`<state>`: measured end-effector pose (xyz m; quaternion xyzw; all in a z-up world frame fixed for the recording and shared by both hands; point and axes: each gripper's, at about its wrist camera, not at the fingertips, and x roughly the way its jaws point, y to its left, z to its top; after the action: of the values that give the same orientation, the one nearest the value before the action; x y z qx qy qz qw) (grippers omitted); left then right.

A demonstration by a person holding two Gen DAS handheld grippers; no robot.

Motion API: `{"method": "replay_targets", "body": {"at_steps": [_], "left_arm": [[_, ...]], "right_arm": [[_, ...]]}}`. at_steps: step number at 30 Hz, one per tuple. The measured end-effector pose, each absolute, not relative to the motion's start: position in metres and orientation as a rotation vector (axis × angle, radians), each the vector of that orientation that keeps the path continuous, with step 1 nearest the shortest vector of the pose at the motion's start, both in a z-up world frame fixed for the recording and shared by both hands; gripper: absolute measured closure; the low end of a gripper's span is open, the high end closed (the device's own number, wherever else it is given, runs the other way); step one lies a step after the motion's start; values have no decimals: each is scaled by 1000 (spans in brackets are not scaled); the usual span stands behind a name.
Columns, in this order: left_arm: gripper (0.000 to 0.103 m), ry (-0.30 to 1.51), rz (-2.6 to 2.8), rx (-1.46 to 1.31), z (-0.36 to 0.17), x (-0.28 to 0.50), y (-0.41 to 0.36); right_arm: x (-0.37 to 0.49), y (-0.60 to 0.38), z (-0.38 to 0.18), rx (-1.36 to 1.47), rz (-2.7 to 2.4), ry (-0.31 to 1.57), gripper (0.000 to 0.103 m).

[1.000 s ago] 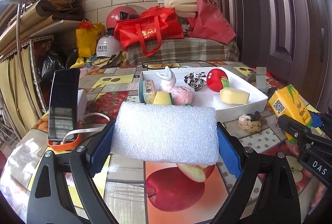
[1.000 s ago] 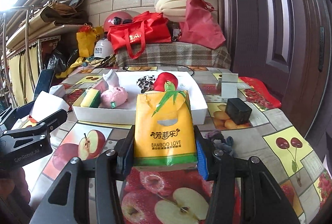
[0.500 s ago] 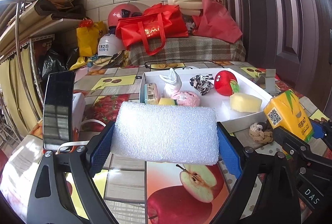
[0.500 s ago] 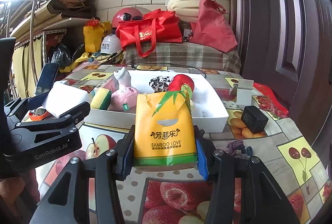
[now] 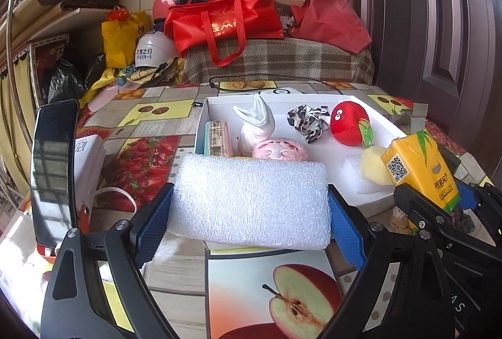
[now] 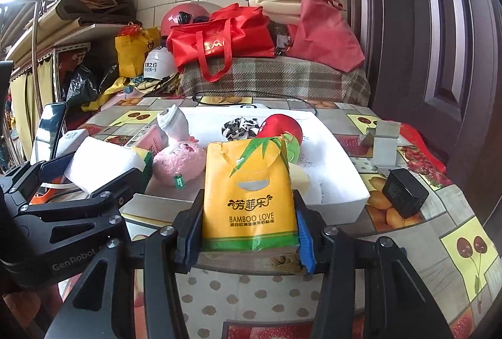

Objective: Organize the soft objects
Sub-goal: 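Carry the white foam block and yellow tissue pack over the white box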

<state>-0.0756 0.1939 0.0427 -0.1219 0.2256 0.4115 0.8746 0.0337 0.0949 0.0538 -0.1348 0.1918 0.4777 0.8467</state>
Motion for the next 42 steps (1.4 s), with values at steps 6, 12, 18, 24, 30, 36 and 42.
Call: {"method": "replay_targets", "body": {"at_steps": [6, 12, 18, 24, 30, 36, 42], "left_arm": [[11, 492, 869, -300, 40, -63, 217], [11, 491, 878, -305, 41, -53, 229], [11, 480, 895, -244, 44, -38, 234], [11, 490, 916, -205, 46, -20, 251], [11, 506, 927, -208, 45, -10, 265], [11, 508, 947, -217, 44, -9, 267], [4, 452, 997, -260, 46, -23, 270]], "right_arm": [[48, 117, 51, -306, 1006, 450, 53], [61, 133, 50, -303, 984, 465, 53], [78, 144, 50, -270, 952, 489, 53], [88, 159, 52, -255, 896, 473, 53], [96, 173, 53, -249, 857, 467, 53], [96, 173, 55, -250, 848, 455, 49], [102, 168, 56, -217, 812, 468, 14]]}}
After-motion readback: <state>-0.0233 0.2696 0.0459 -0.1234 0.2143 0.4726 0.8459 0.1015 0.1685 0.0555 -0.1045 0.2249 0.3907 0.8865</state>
